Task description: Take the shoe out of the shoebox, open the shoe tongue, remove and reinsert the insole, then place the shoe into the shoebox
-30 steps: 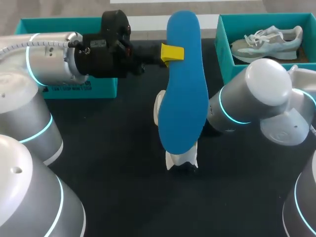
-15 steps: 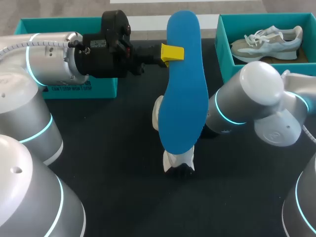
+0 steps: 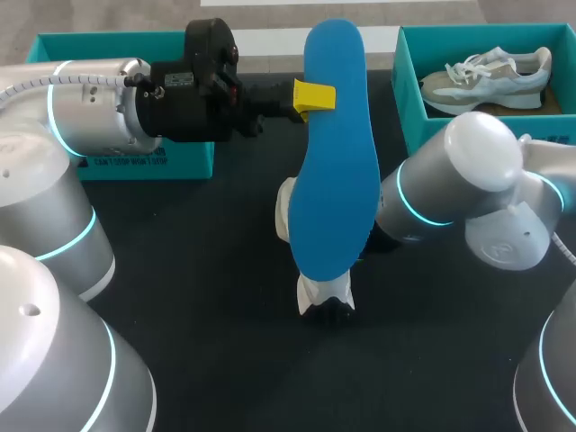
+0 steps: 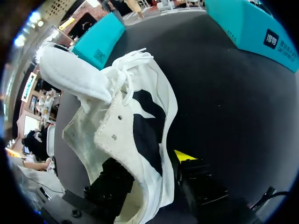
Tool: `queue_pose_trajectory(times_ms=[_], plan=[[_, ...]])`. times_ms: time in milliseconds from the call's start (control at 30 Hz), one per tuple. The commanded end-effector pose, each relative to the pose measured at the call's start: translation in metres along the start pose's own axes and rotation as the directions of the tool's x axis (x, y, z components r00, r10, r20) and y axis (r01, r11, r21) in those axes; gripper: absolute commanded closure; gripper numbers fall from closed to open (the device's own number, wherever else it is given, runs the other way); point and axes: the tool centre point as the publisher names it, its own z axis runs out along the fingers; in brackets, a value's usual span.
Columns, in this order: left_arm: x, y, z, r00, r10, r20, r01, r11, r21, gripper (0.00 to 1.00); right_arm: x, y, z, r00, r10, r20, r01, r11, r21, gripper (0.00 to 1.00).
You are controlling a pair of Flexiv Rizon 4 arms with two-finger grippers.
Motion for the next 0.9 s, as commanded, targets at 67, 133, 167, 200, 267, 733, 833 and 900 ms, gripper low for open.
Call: queue_pose_trajectory(times_ms=[67,133,167,200,267,733,833,900], plan=[[0.0,0.002,0.0,1.0,0.0,0.001,0.0,1.0,0.002,1.0,-0.006,-0.003,-0.04,0.999,0.0,-0.033,-0.001,1.0,-0.013,0.0],[0.0,0.002,0.0,1.0,0.0,0.001,0.0,1.0,0.002,1.0,-0.003,-0.002,-0.053,0.998,-0.008,-0.069,0.007,1.0,-0.025,0.0],[0.0,0.002,0.0,1.0,0.0,0.001,0.0,1.0,0.002,1.0,-0.002,-0.002,-0.058,0.996,-0.021,-0.081,0.02,1.0,-0.02,0.0],[0.0,0.002,0.0,1.0,0.0,0.001,0.0,1.0,0.002,1.0,0.001,0.0,-0.063,0.995,-0.025,-0.095,0.022,0.999,-0.03,0.0],[0.0,0.002,0.0,1.0,0.0,0.001,0.0,1.0,0.002,1.0,0.003,0.0,-0.072,0.991,-0.048,-0.125,0.045,0.999,-0.025,0.0],[0.0,0.002,0.0,1.0,0.0,0.001,0.0,1.0,0.002,1.0,0.011,0.006,-0.088,0.961,-0.099,-0.257,0.1,0.995,-0.011,0.0],[0.0,0.002,0.0,1.0,0.0,0.001,0.0,1.0,0.002,1.0,0.011,0.006,-0.088,0.961,-0.099,-0.257,0.1,0.995,-0.011,0.0],[0.0,0.002,0.0,1.0,0.0,0.001,0.0,1.0,0.002,1.0,0.013,0.007,-0.088,0.956,-0.083,-0.282,0.085,0.996,-0.006,0.0]])
